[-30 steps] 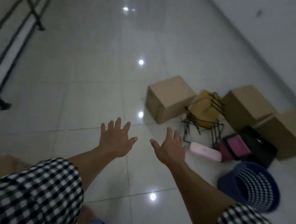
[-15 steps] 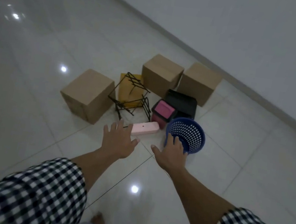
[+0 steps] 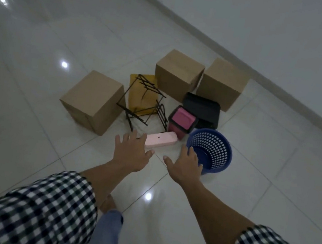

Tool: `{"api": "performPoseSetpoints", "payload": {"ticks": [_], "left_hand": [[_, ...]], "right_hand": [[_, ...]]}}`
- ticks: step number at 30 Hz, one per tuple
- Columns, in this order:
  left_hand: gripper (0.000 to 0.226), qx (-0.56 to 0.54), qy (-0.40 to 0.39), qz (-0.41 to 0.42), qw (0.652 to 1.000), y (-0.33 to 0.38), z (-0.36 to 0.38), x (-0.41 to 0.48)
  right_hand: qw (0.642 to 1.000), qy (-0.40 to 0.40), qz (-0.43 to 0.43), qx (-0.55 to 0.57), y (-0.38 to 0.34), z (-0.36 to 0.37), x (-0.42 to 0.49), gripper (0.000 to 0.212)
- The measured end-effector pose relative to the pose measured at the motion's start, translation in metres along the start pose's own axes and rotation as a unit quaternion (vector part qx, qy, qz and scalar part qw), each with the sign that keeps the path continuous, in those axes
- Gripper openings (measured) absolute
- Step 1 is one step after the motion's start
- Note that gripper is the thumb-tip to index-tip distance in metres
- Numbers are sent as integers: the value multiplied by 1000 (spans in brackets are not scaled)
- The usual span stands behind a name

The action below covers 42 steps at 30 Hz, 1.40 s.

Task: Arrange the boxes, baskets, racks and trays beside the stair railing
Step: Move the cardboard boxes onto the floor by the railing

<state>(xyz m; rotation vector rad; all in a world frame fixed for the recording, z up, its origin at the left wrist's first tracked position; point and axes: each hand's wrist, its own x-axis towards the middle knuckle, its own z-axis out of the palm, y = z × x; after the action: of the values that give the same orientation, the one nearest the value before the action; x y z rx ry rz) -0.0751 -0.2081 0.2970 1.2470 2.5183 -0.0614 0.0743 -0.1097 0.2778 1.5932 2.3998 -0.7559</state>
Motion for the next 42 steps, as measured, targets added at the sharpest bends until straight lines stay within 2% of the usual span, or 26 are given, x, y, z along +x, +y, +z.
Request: {"api": "performPoseSetpoints", "payload": {"ticks": [7,14,27,34,38,42], "left_hand": [[72,-29,-35,-72,996,-137,-14,90],[70,-20,-35,-149,988,-270,-45,168],[73,-33,-84,-254,963,-420,-48,356],[74,-85,-115,-263,954,-476,11,460],[73,-86,-126,-249,956,-504,62,508],[73,-71,-139,-228,961,-533,116,539]], "right_hand": [[998,-49,-49,-7,-143,42,94,86],[992,-77,-95,-20,-280,67,178,88],[978,-145,-152,-15,-440,140,364,87],[975,-199,-93,26,-473,217,458,82],[976,-211,-40,35,-476,270,496,86],[970,-220,38,95,-474,321,522,91]]}}
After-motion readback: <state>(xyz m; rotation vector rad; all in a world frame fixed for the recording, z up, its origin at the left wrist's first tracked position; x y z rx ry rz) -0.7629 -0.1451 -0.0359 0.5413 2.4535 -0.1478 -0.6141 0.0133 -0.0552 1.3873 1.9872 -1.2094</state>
